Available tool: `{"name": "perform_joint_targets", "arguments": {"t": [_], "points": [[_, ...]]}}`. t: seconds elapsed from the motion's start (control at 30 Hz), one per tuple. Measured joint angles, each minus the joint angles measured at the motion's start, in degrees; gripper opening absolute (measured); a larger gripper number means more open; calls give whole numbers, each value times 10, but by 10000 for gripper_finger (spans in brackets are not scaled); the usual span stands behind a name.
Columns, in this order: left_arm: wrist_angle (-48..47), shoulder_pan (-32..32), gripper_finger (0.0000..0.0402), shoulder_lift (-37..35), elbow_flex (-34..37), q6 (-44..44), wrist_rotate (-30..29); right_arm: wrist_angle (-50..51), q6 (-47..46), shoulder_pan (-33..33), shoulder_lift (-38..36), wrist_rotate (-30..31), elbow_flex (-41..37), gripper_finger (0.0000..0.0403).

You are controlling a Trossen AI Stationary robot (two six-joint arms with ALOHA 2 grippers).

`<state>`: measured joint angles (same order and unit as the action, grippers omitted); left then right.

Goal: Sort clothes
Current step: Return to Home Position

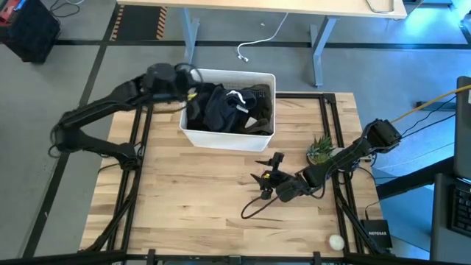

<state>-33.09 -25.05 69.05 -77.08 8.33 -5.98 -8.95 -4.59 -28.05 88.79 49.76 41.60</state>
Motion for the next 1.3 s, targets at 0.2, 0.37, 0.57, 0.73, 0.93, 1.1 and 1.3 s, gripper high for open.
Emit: {"name": "perform_joint_targets", "arguments": {"t": [0.2, 0.37, 0.57, 0.73, 0.93, 1.1, 1.3], "points": [[77, 19, 184, -83, 103, 19, 85, -19, -2, 14, -15, -74, 0, 269], [178, 18, 184, -151, 209, -4, 108, -11, 42, 58, -93, -160, 0, 265], [288, 18, 184, -216, 315, -35, 172, 7, 117, 167, -230, -347, 0, 208], [302, 13, 184, -241, 368, -40, 174, 90, 137, 226, -343, -395, 0, 122], [328, 14, 184, -272, 418, -55, 177, 120, 114, 268, -479, -472, -67, 15], [381, 14, 184, -308, 478, -77, 206, 117, 81, 274, -605, -479, -159, 30], [396, 14, 184, -350, 529, -84, 210, 88, 50, 273, -745, -480, -234, 42]]}}
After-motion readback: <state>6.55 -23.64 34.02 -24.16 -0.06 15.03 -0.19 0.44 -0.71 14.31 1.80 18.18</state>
